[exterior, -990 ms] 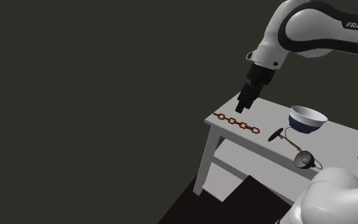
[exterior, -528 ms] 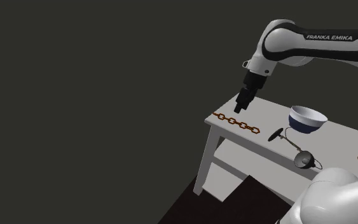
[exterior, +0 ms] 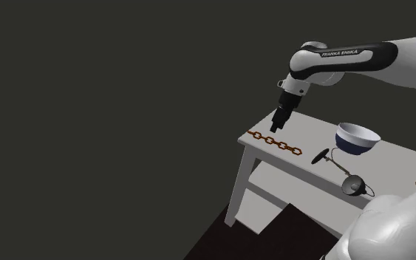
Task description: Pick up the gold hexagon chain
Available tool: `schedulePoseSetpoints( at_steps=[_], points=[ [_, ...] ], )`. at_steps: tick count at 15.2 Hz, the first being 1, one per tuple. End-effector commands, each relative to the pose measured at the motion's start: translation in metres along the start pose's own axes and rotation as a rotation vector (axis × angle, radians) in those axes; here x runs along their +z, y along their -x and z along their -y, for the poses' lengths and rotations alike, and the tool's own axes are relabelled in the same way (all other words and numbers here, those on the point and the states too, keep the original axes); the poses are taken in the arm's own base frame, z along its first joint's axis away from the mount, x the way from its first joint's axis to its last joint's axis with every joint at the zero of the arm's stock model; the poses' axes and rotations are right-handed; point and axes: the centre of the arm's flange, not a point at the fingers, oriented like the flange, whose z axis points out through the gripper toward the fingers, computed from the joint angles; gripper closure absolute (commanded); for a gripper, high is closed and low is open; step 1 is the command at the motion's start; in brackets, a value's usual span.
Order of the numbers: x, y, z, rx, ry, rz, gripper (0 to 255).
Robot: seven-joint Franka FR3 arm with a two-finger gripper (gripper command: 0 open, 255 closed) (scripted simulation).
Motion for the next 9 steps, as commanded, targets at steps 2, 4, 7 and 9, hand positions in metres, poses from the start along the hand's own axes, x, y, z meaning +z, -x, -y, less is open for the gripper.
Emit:
schedulePoseSetpoints(
  at_steps=[2,4,7,9],
  points=[
    [0.013,-0.010,-0.037,-0.007,-0.006,0.008,0],
    [0.023,-0.017,-0.062,-0.011,-0.010,0.013,0],
    [0.037,-0.029,-0.098,-0.017,-0.016,0.021,0],
    [0.047,-0.037,-0.122,-0.020,-0.021,0.026,0]
  ],
)
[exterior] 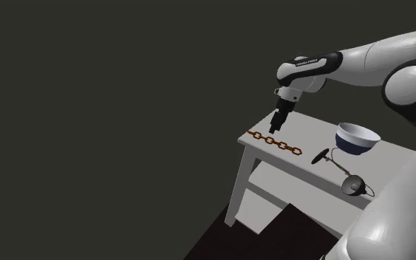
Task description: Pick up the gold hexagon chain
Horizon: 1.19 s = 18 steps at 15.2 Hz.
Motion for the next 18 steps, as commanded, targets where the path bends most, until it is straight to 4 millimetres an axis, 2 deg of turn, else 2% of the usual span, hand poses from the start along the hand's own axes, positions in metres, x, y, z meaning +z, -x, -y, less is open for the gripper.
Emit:
schedulePoseSetpoints(
  at_steps=[1,4,11,13,14,18],
  points=[
    [0.009,-0.008,-0.026,-0.005,-0.003,0.005,0],
    [0.022,-0.018,-0.059,-0.011,-0.009,0.012,0],
    [0.059,-0.018,-0.066,-0.011,-0.009,0.012,0],
    [0.062,-0.018,-0.066,-0.011,-0.009,0.012,0],
    [0.061,-0.018,-0.066,-0.011,-0.009,0.012,255],
    [0.061,-0.018,-0.065,-0.011,-0.009,0.012,255]
  ],
)
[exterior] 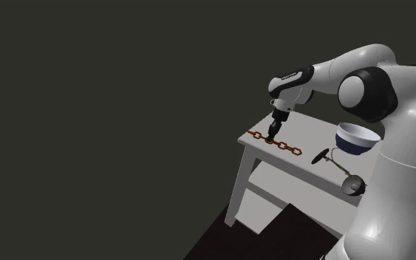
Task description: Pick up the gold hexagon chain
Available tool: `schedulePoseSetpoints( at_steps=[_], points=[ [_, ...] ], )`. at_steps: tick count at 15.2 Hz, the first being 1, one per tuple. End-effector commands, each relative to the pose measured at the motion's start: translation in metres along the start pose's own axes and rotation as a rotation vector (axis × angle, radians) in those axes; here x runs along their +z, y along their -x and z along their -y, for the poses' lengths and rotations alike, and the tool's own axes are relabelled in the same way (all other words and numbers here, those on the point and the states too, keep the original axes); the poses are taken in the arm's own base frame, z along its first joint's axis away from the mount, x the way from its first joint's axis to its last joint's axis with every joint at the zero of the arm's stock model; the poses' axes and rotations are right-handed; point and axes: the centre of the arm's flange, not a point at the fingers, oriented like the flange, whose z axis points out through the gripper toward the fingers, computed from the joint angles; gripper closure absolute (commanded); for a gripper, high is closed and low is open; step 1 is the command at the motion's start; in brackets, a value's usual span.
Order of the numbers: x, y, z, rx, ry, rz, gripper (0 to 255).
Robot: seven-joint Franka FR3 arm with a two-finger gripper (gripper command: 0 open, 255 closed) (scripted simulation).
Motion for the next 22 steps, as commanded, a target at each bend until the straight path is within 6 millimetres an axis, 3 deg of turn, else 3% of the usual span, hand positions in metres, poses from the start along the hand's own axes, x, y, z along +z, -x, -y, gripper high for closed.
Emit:
schedulePoseSetpoints(
  at_steps=[1,5,20,22],
  points=[
    [0.000,0.000,0.000,0.000,0.000,0.000,255],
    [0.001,0.000,-0.001,0.000,0.000,0.000,255],
    [-0.077,0.000,0.014,0.000,0.000,0.000,255],
    [-0.078,0.000,0.014,0.000,0.000,0.000,255]
  ],
)
